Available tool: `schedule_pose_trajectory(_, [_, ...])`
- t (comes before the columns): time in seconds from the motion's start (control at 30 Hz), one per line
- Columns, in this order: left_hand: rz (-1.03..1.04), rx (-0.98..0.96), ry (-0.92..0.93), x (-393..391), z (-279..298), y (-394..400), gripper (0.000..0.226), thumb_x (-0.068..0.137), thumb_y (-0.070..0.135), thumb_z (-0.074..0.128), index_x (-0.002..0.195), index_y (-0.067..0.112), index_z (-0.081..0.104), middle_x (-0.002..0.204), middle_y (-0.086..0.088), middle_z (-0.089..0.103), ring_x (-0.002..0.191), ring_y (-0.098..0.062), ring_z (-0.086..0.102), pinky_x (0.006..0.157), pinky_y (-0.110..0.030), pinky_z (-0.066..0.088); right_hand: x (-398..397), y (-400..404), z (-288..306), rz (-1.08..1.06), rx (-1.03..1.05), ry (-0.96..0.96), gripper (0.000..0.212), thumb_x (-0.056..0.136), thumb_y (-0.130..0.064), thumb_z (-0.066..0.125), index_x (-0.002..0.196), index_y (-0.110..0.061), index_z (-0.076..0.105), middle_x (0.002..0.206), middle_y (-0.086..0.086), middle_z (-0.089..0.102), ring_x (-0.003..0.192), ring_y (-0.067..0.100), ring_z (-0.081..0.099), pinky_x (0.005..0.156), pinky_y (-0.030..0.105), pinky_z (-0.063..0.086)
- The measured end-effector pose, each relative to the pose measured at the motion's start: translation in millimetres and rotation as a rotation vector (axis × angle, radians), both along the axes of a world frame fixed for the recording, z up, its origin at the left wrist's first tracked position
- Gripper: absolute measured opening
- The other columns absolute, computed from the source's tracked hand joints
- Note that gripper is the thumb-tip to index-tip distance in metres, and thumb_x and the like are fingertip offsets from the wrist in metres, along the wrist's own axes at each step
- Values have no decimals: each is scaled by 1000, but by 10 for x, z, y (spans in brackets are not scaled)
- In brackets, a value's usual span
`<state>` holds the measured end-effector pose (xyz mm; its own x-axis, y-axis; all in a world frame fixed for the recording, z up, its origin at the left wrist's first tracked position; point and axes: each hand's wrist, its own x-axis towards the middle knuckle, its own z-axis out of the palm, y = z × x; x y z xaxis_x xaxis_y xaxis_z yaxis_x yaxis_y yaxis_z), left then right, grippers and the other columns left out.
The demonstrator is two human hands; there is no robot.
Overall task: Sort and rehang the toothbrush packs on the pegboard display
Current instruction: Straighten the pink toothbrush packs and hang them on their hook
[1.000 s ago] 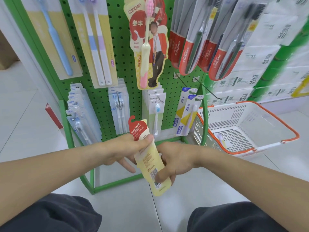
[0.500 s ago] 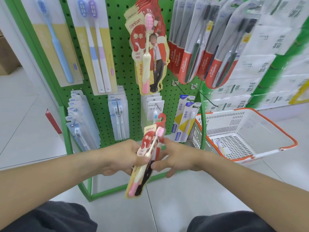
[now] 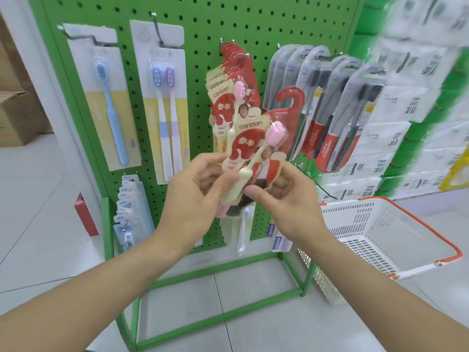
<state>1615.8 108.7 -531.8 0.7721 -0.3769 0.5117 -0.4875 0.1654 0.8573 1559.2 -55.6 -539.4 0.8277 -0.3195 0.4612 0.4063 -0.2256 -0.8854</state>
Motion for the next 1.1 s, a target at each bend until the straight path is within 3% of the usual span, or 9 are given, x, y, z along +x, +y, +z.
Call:
schedule_pose_trajectory(0.1, [69, -19, -49, 73, 75, -31, 29, 97, 26, 61, 125, 31, 57, 96, 1, 77, 88, -18, 76, 80, -44, 61, 62, 91, 210, -103, 81, -139, 30, 81, 2, 80, 100, -16, 64, 84, -7, 78, 66, 7, 71, 64, 17, 54])
schedule_pose_trajectory(0.17, [97, -11, -53, 80, 72, -46, 34, 98, 19, 60, 126, 36, 52, 91, 2, 76, 84, -17, 76, 81, -49, 61, 109, 146, 290, -142, 98, -193, 32, 82, -1, 81, 101, -20, 65, 83, -7, 78, 66, 7, 71, 63, 18, 54])
schedule_pose_trajectory(0.37, [132, -7, -50, 102, 85, -42, 36, 98, 12, 61, 125, 33, 51, 89, -2, 76, 82, -16, 76, 81, -51, 60, 217, 179, 243, -190, 90, -164, 36, 83, -11, 83, 115, -17, 66, 89, 3, 78, 76, 23, 73, 72, 35, 61])
schedule_pose_trajectory(0.53, [121, -8, -36, 116, 51, -37, 33, 98, 20, 60, 128, 32, 55, 91, -3, 77, 85, -20, 76, 81, -55, 59, 253, 179, 210, -177, 157, -169, 36, 84, -7, 80, 111, -20, 61, 81, -4, 75, 61, 1, 63, 64, 16, 51])
schedule_pose_trajectory(0.73, [126, -24, 21, 144, 10, -83, 29, 98, 13, 61, 123, 27, 59, 89, 0, 79, 81, -20, 77, 78, -55, 60, 308, 147, 135, -191, 186, -136, 35, 82, -10, 82, 107, -24, 62, 90, 9, 77, 72, 14, 70, 69, 26, 58])
schedule_pose_trajectory(0.87, [157, -23, 69, 198, -33, -111, 17, 98, 13, 63, 112, 21, 64, 87, 4, 79, 78, -17, 77, 74, -47, 62, 338, 107, 75, -214, 167, -53, 32, 83, -20, 82, 108, -18, 62, 81, 11, 74, 69, 17, 69, 64, 30, 57])
schedule_pose_trajectory(0.97, [241, -70, 89, 227, -62, -158, 7, 96, 15, 67, 102, 19, 67, 83, 7, 78, 73, -12, 76, 65, -30, 61, 354, 114, 32, -240, 165, 0, 29, 84, -27, 82, 104, -18, 64, 80, 1, 72, 69, 14, 69, 59, 31, 58])
schedule_pose_trajectory(1.03, [300, -95, 99, 246, -76, -214, 5, 95, 15, 69, 97, 19, 68, 79, 8, 77, 70, -7, 74, 60, -17, 55, 350, 73, 17, -341, 154, -44, 29, 84, -31, 83, 102, -19, 64, 84, -4, 71, 79, 16, 70, 67, 40, 61])
schedule_pose_trajectory(1.1, [336, -95, 97, 274, -88, -259, 6, 94, 16, 69, 94, 22, 67, 78, 8, 76, 69, -5, 72, 59, -12, 53, 343, -44, 58, -494, 135, -134, 25, 87, -28, 82, 102, -18, 64, 89, -5, 70, 86, 13, 68, 76, 42, 59])
